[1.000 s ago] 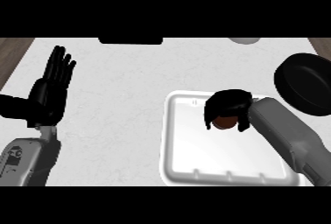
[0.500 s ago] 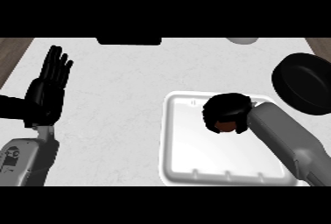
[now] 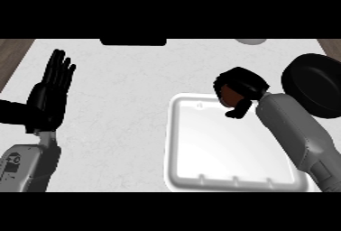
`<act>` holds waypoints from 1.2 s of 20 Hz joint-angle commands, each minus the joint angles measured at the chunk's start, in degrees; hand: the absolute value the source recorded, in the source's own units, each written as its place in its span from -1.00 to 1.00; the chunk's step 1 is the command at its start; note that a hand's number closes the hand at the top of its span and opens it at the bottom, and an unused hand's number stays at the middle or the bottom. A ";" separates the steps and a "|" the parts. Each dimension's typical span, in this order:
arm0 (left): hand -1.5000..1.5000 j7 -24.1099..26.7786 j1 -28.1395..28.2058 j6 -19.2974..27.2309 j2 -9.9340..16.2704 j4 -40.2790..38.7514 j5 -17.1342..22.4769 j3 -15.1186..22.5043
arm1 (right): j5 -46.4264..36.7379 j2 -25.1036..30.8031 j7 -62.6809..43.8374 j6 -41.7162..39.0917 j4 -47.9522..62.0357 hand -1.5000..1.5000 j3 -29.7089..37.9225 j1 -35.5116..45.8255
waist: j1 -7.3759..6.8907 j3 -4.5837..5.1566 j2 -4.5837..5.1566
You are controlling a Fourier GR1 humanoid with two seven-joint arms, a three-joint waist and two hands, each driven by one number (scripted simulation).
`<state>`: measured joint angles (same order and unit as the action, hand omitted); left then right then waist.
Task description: Pick the cupcake from the tray and place it in the pot
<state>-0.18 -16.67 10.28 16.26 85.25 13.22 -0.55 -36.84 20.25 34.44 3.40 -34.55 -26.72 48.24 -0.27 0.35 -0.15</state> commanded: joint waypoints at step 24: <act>0.00 1.35 1.56 0.50 -1.18 -0.91 -1.06 -0.60 | -23.15 1.43 -99.17 23.87 12.11 1.00 4.64 29.01 | 1.71 -0.30 -0.49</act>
<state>-0.35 -15.48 10.26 15.78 85.78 12.87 -0.73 -58.62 19.68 -58.35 30.49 -20.66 -21.97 78.11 0.30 0.17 -0.68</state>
